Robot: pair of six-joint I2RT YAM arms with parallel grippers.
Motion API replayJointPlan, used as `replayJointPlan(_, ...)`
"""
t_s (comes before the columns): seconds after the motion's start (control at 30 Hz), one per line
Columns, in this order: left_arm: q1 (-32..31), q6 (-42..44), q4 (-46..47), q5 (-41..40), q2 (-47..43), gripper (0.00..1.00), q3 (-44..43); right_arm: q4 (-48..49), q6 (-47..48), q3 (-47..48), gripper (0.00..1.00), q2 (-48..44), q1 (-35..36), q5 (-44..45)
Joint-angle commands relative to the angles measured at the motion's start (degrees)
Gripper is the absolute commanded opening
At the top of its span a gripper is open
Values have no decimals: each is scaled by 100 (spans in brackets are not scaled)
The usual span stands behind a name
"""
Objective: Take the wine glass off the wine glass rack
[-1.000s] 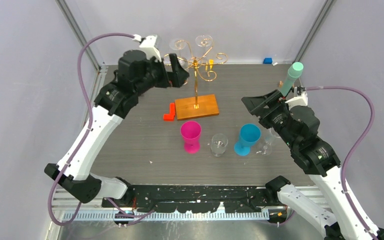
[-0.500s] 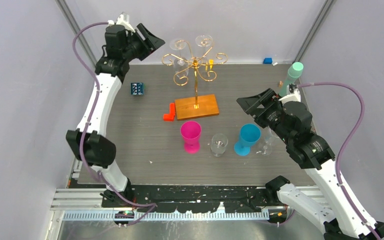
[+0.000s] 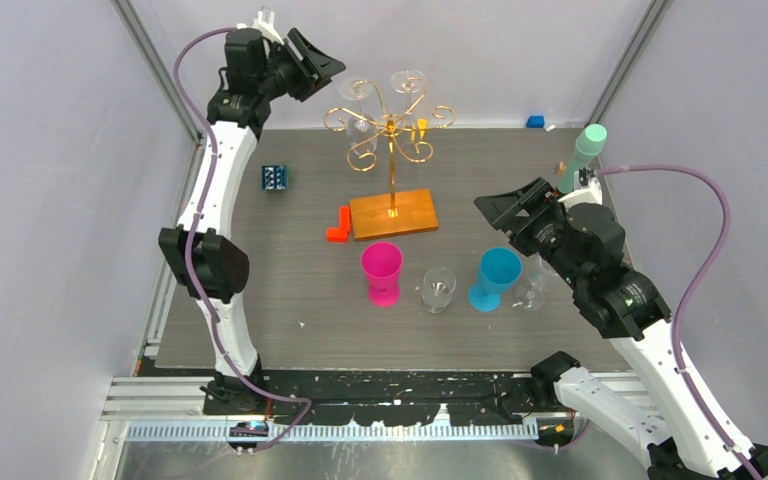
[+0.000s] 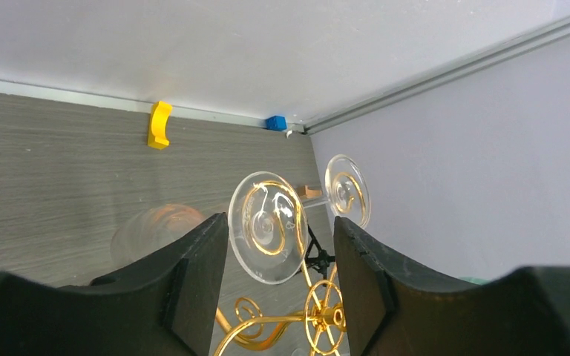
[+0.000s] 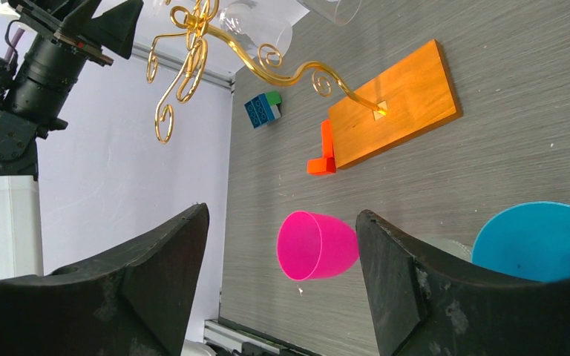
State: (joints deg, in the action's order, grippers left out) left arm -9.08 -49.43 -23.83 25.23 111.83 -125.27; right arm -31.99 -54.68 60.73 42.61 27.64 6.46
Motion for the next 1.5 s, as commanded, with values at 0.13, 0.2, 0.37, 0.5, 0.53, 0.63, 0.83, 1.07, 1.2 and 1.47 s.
replayJointPlan(0.13, 41, -287, -151, 298, 335, 52, -314, 93, 44, 20, 77, -78, 14, 95)
replayJointPlan(0.2, 41, -339, -91, 361, 374, 51, -296, 94, 45, 4, 77, -79, 12, 100)
replayJointPlan(0.37, 36, -596, 193, 758, 532, 42, -292, 93, 36, -10, 77, -85, 14, 129)
replayJointPlan(0.5, 44, -864, 495, 1014, 579, 35, -194, 95, 32, -5, 77, -97, 14, 155)
replayJointPlan(0.53, 44, -939, 612, 1052, 563, 34, -131, 92, 38, -7, 77, -100, 14, 156)
replayJointPlan(0.63, 42, -1170, 921, 1225, 557, 31, 0, 78, 36, -23, 77, -110, 14, 156)
replayJointPlan(0.83, 69, -1540, 1466, 1354, 505, 15, 257, 28, 25, -19, 76, -161, 14, 193)
replayJointPlan(1.07, 91, -1663, 1709, 1242, 333, 0, 441, -11, 29, -17, 76, -226, 14, 246)
replayJointPlan(1.2, 97, -2171, 2894, 1205, 156, 0, 903, -14, 21, -34, 76, -222, 14, 249)
replayJointPlan(1.47, 91, -2534, 4109, 1131, 175, 0, 1016, -47, 89, 56, 76, -289, 14, 431)
